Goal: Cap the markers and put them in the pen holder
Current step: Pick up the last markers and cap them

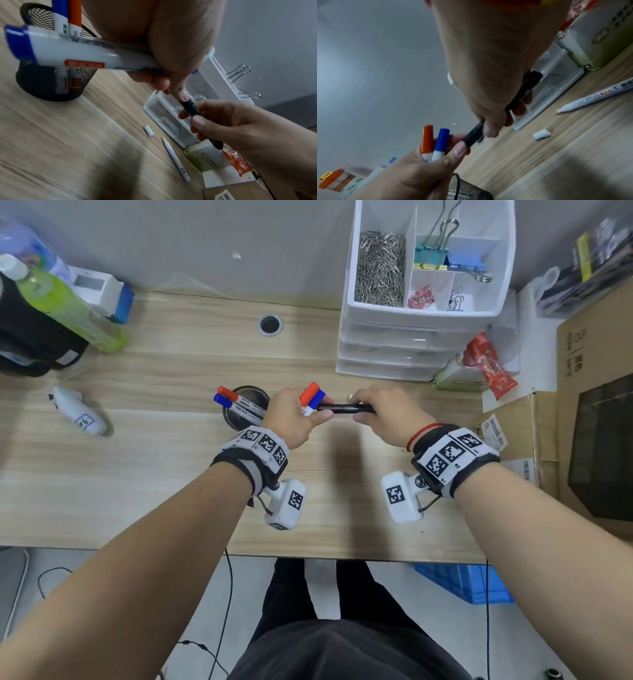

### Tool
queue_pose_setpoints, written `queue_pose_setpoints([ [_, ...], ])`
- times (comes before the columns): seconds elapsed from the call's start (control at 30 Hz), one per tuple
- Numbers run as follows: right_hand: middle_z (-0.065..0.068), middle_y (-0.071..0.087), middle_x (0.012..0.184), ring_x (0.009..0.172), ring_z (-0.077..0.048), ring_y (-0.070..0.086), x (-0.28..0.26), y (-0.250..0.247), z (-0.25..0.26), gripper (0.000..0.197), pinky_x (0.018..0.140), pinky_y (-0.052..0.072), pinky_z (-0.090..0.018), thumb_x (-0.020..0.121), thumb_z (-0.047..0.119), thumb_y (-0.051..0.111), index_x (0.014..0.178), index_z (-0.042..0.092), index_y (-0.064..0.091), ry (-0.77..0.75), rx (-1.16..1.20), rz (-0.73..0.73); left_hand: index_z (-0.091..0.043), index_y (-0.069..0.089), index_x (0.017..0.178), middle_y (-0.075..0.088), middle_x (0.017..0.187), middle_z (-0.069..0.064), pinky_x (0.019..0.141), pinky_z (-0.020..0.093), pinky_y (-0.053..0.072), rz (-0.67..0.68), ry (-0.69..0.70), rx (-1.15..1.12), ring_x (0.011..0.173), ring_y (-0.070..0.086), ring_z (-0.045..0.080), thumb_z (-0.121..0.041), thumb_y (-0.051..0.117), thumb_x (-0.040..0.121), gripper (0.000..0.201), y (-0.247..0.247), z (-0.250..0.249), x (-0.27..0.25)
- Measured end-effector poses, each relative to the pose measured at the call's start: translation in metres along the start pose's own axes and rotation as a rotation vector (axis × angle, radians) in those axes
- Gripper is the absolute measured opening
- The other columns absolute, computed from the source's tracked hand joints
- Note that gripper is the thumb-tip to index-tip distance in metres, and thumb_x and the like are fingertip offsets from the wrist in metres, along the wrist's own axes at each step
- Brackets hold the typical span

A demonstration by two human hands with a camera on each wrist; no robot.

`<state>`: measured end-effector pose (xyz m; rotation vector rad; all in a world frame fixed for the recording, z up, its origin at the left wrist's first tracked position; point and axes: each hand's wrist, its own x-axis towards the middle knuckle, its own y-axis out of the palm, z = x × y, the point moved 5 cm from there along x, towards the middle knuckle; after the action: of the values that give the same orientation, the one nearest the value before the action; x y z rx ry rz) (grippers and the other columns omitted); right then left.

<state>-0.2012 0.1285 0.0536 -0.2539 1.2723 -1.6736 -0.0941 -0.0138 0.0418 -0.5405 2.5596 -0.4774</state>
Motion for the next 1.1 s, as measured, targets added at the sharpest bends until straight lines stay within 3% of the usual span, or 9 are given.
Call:
queue_pose_setpoints([
  [0.17,0.000,0.059,0.072,0.074,-0.025,0.057,-0.005,0.011,0.012,0.065,0.072,0.047,-0.040,0.094,0.071,0.026,0.071,0.019,0.058,0.160,0.103,0.127,-0.026,0.076,0.086,0.072,0.075,-0.004,0.049,0.030,0.053,0.025,0.009,-0.055,0.049,0.056,0.002,-0.027,0.085,0.070,0.018,0.005,-0.011,-0.004],
  [0.27,0.005,0.039,0.059,0.056,-0.018,0.043,-0.007,0.013,0.010,0.068,0.055,0.031,-0.034,0.083,0.082,0.037,0.056,0.020,0.042,0.314,0.242,0.127,-0.027,0.076,0.087,0.075,0.080,0.002,0.046,0.029,0.053,0.048,-0.012,-0.091,0.053,0.057,0.014,-0.026,0.088,0.064,0.026,0.006,-0.013,-0.004],
  [0.4,0.000,0.038,0.051,0.052,-0.024,0.041,-0.009,0.009,0.003,0.065,0.051,0.028,-0.034,0.081,0.071,0.047,0.045,0.019,0.033,0.414,0.299,-0.049,-0.020,0.072,0.091,0.069,0.074,-0.001,0.045,0.024,0.047,0.052,-0.056,-0.170,0.053,0.055,0.011,-0.018,0.089,0.064,0.032,0.006,-0.003,-0.003],
  [0.67,0.000,0.042,0.057,0.053,-0.020,0.040,-0.002,0.022,-0.022,0.065,0.057,0.033,-0.031,0.086,0.074,0.031,0.060,0.016,0.045,0.463,0.719,-0.110,-0.014,0.071,0.104,0.054,0.068,-0.004,0.043,0.016,0.041,0.046,-0.188,-0.335,0.043,0.047,0.005,-0.026,0.085,0.072,0.038,0.038,0.004,0.001],
  [0.8,0.001,0.045,0.060,0.050,-0.014,0.042,0.006,0.038,-0.012,0.078,0.052,0.037,-0.028,0.088,0.080,0.009,0.061,0.038,0.070,0.386,1.019,0.086,-0.017,0.063,0.075,0.055,0.061,-0.003,0.044,0.020,0.042,-0.018,-0.255,-0.358,0.043,0.048,0.011,-0.034,0.084,0.072,0.027,0.057,0.004,0.012],
  [0.9,-0.012,0.069,0.111,0.101,-0.024,0.065,0.012,0.051,-0.017,0.095,0.092,0.051,-0.042,0.073,0.091,0.016,0.111,0.024,0.072,0.414,1.176,0.191,-0.018,0.055,0.061,0.055,0.052,-0.002,0.043,0.020,0.042,-0.086,-0.333,-0.328,0.040,0.049,0.011,-0.045,0.082,0.070,0.039,0.063,0.009,0.020],
  [0.97,-0.012,0.063,0.132,0.121,-0.025,0.058,0.015,0.053,-0.030,0.101,0.108,0.041,-0.043,0.081,0.087,0.018,0.132,0.011,0.060,0.439,1.099,0.233,-0.018,0.051,0.060,0.053,0.050,-0.002,0.047,0.020,0.044,-0.116,-0.405,-0.295,0.042,0.050,0.012,-0.046,0.078,0.073,0.041,0.065,0.018,0.029],
  [1.03,-0.006,0.070,0.109,0.102,-0.024,0.063,0.018,0.047,-0.062,0.069,0.092,0.047,-0.036,0.094,0.069,0.032,0.115,0.014,0.069,0.489,0.789,0.081,-0.017,0.048,0.063,0.049,0.057,0.000,0.053,0.025,0.042,-0.142,-0.446,-0.255,0.051,0.047,0.016,-0.041,0.072,0.077,0.037,0.065,0.027,0.040],
  [1.1,-0.010,0.068,0.110,0.102,-0.028,0.062,0.020,0.043,-0.102,0.040,0.084,0.046,-0.032,0.094,0.047,0.052,0.110,0.015,0.071,0.553,0.459,-0.096,-0.013,0.051,0.071,0.050,0.064,0.005,0.050,0.024,0.040,-0.120,-0.483,-0.206,0.049,0.048,0.015,-0.036,0.066,0.082,0.029,0.067,0.035,0.051],
])
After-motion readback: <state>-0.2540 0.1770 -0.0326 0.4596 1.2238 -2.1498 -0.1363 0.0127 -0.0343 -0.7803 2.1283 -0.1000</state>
